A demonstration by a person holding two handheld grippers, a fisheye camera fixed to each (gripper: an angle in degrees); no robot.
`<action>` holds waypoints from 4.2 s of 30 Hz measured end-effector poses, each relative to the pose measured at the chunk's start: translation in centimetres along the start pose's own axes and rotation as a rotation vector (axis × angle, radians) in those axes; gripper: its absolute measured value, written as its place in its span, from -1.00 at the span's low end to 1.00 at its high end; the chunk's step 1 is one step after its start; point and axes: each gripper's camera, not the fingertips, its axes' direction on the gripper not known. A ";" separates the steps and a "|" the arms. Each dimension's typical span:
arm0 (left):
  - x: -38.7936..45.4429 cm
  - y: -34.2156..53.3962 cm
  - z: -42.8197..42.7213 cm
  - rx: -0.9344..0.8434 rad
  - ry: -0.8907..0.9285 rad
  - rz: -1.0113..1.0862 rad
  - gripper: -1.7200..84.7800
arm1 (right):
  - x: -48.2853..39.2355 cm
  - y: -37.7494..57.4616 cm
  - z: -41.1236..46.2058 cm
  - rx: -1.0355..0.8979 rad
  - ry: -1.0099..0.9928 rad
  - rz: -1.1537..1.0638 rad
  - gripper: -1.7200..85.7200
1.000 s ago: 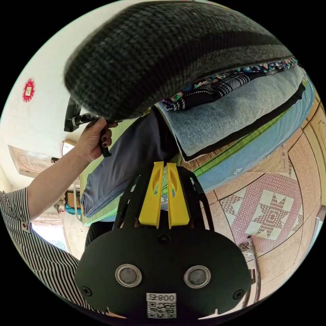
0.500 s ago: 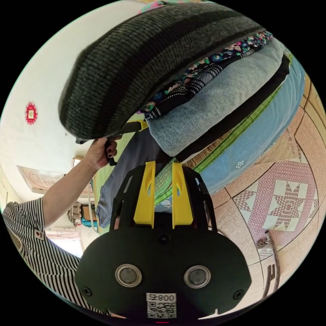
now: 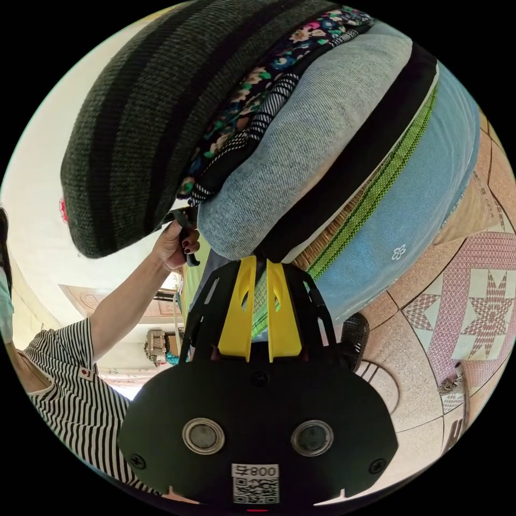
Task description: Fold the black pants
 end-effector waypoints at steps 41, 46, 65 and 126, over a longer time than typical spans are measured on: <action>10.5 7.1 -10.4 -0.160 -0.057 0.130 -0.88 | -1.8 0.2 4.7 0.061 -0.161 0.111 -0.89; 11.8 10.9 -14.8 -0.102 -0.001 0.132 -0.90 | -3.9 1.5 5.5 0.070 -0.150 0.081 -0.91; 16.6 41.7 -41.2 0.366 0.031 0.186 -0.92 | -28.9 11.0 12.7 0.011 -0.197 -0.486 -0.92; 6.5 116.5 -56.3 0.736 0.221 -0.995 -0.90 | -57.8 36.0 71.9 -0.932 0.216 -1.067 -0.77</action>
